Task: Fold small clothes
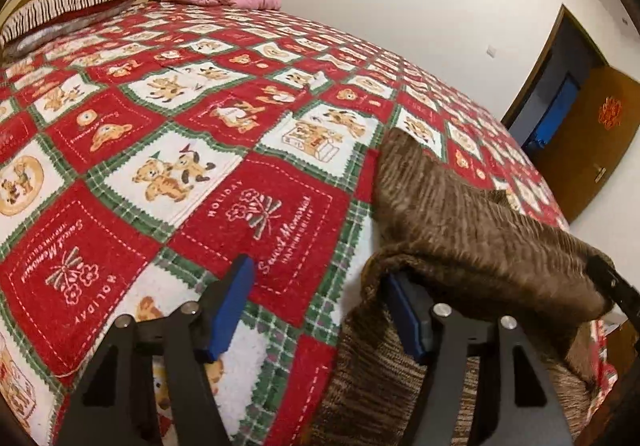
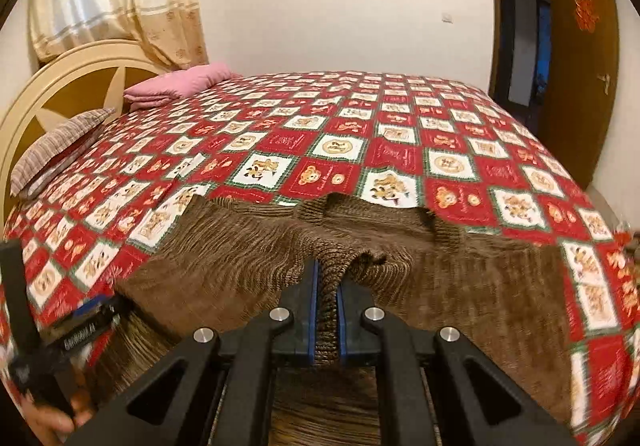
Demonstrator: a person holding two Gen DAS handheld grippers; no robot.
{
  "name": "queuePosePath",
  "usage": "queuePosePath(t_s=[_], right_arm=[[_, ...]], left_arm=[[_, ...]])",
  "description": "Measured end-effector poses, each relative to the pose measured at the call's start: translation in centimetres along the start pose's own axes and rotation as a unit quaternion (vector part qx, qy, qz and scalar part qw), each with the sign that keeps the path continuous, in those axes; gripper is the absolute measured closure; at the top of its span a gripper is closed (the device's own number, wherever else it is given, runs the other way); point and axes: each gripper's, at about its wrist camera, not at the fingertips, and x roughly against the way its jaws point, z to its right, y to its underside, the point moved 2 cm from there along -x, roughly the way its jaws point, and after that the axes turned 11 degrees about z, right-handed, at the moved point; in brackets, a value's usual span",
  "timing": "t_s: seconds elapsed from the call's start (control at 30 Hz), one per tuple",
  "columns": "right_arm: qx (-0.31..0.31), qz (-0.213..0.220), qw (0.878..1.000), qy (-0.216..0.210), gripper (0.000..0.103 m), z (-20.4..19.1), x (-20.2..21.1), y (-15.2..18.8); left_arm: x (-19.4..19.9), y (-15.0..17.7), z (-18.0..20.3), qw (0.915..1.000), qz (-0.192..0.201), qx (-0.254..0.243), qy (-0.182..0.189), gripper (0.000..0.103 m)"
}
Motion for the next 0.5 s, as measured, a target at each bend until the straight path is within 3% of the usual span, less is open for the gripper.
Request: queuePosePath(t_s=[0.07, 0.13, 0.17, 0.2, 0.27, 0.37, 0.43, 0.5], right_arm=[[0.023, -0.033, 0.999, 0.020, 0.093, 0.9, -1.2, 1.6], [0.047, -0.090, 0.994, 0.042, 0.076, 1.5, -2.9, 4.0], [0.053, -0.104, 0.991, 0.058, 0.064, 2.0, -3.3, 5.0], [0.043, -0.082, 0.993, 0.067, 0.043, 2.6, -2.5, 5.1], [0.007, -0.069, 0.994, 0.086, 0.027, 3.9, -1.0, 4.8], [-0.079, -0.045, 0.995, 0.042, 0.027, 6.3, 1.4, 4.2], [-0.130, -0.031, 0.991, 0.011, 0.027, 7.6, 2.1, 3.6], [-0.171, -0.031, 0.985, -0.003, 0.027, 8.6, 1.7, 2.9]], left_arm=[[-0.1, 0.0, 0.2, 1.0000, 0.000, -0.005, -0.004, 0.034], [0.0, 0.0, 0.0, 1.0000, -0.001, 0.001, 0.003, 0.034], [0.0, -0.1, -0.2, 1.0000, -0.002, 0.004, 0.007, 0.034], [0.0, -0.1, -0.2, 0.9999, -0.003, 0.002, 0.010, 0.034], [0.3, -0.1, 0.0, 0.9998, -0.007, -0.015, 0.013, 0.034], [1.1, -0.1, 0.2, 0.9990, -0.013, -0.041, 0.010, 0.034], [2.2, -0.3, 0.1, 0.9983, -0.011, -0.055, -0.012, 0.026], [3.4, -0.6, -0.3, 0.9981, -0.005, -0.059, -0.019, 0.026]])
